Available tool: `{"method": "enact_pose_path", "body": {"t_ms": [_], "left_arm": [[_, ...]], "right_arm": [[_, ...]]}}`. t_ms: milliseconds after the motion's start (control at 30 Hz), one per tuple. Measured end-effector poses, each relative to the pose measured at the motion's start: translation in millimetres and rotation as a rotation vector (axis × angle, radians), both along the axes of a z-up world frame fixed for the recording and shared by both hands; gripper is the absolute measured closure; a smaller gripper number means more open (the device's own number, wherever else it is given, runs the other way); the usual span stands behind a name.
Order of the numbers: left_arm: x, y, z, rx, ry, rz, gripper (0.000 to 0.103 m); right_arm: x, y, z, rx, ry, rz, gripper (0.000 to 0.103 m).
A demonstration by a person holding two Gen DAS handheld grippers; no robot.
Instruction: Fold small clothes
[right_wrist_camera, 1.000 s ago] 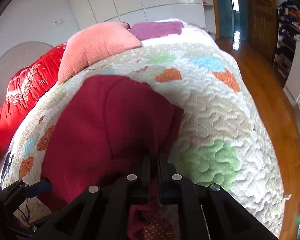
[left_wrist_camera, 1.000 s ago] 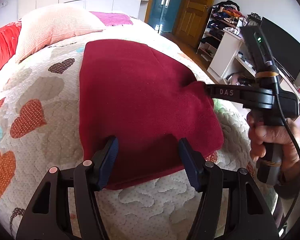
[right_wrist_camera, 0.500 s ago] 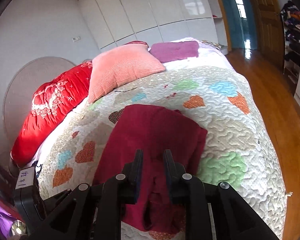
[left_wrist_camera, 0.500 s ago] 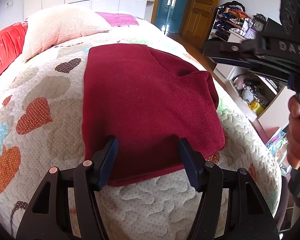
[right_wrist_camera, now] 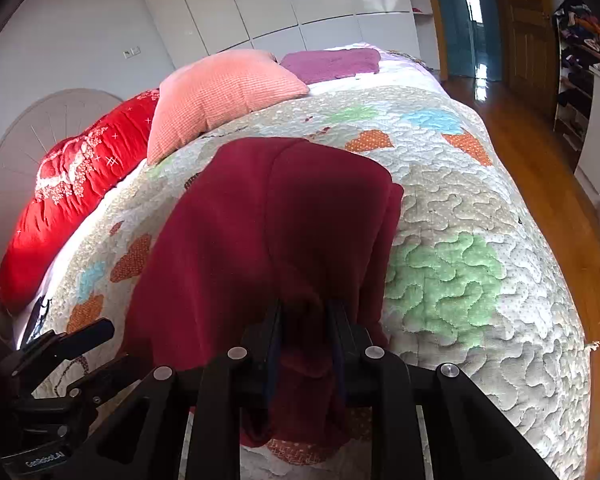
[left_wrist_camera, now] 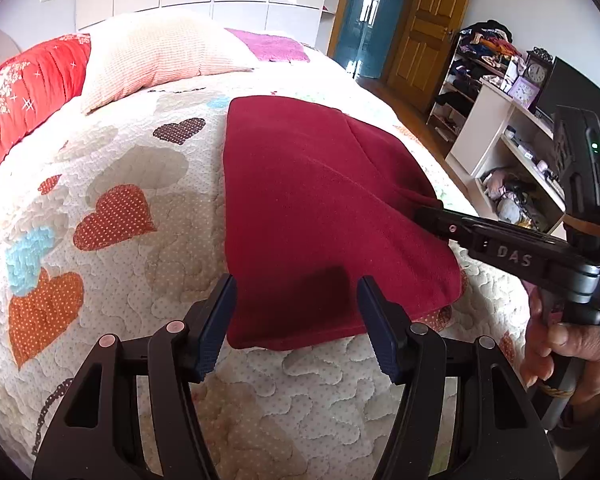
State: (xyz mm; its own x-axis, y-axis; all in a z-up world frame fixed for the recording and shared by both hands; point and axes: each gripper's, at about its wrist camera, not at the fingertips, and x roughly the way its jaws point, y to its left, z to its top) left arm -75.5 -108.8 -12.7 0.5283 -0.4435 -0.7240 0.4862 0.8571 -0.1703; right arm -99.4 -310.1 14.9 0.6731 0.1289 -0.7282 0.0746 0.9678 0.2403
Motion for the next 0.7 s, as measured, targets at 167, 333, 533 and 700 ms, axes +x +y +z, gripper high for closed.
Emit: {"method": "enact_pose_path", "body": {"t_ms": [167, 333, 533, 700], "left_arm": [[18.5, 18.3, 3.9, -0.098, 0.043, 0.043, 0.037], [46.6, 18.0, -3.9, -0.159, 0.113, 0.068, 0.032], [61.9, -7.6, -24.3, -0.141, 0.132, 0.041, 0.02], [49.9, -1.4, -13.1, -0.11, 0.067, 0.001, 0.049]], "right_arm": [[-15.5, -20.2, 16.0, 0.099, -0.099, -0.088, 0.037], [11.5, -41.0, -3.4, 0.201, -0.054, -0.129, 0.028], [48.0, -39.5, -46.4, 0.4, 0.036, -0.065, 0.027], [39.3, -15.6, -22.4, 0.344, -0.015, -0.006, 0.051]]}}
